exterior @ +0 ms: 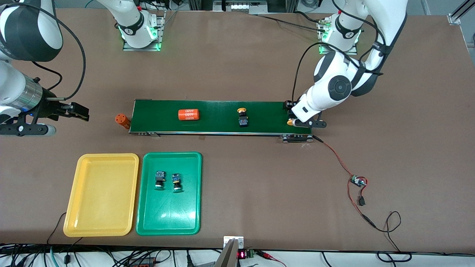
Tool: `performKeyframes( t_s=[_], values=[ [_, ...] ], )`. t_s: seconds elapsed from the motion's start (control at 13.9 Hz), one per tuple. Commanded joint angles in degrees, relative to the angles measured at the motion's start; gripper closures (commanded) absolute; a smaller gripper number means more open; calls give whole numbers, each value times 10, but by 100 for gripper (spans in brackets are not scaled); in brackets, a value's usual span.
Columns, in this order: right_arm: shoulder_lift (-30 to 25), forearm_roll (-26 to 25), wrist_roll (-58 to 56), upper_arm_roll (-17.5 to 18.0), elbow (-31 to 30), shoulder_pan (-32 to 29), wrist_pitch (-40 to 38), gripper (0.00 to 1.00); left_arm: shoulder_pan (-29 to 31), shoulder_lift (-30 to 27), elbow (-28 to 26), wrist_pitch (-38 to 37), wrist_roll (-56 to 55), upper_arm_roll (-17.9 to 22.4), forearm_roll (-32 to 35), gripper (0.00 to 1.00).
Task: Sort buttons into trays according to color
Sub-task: 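Carry the yellow button onto the belt and open the left gripper, then raise the left gripper away from the belt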
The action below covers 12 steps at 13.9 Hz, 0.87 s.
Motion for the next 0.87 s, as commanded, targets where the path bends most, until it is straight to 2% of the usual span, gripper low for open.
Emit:
performKeyframes(
  t_s=[0.0,0.07,0.14,0.22,0.29,0.43,0.5,0.65,0.79],
  values=[
    [-3,2,1,4,12,0,-5,0,17,-56,26,-78,3,24,-4,0],
    [-3,2,5,5,12,-2,-21,0,17,-57,67,-142,5,48,9,0],
    [-3,2,8,5,12,-1,-22,0,17,-57,108,-197,5,62,52,0],
    [-3,2,-2,5,12,-1,-23,0,17,-59,148,-253,14,64,112,0],
    [-3,2,-2,6,13,0,-22,0,19,-64,168,-274,34,66,137,0],
    [-3,1,3,6,13,3,-22,0,26,-91,185,-294,92,84,162,0],
    [-3,1,2,6,13,3,-23,0,25,-116,187,-301,129,114,168,0],
    [-2,1,1,6,13,1,-20,0,26,-162,187,-338,219,150,159,0],
    [-2,2,1,6,13,0,-21,0,26,-203,187,-367,242,186,116,0]
  ],
)
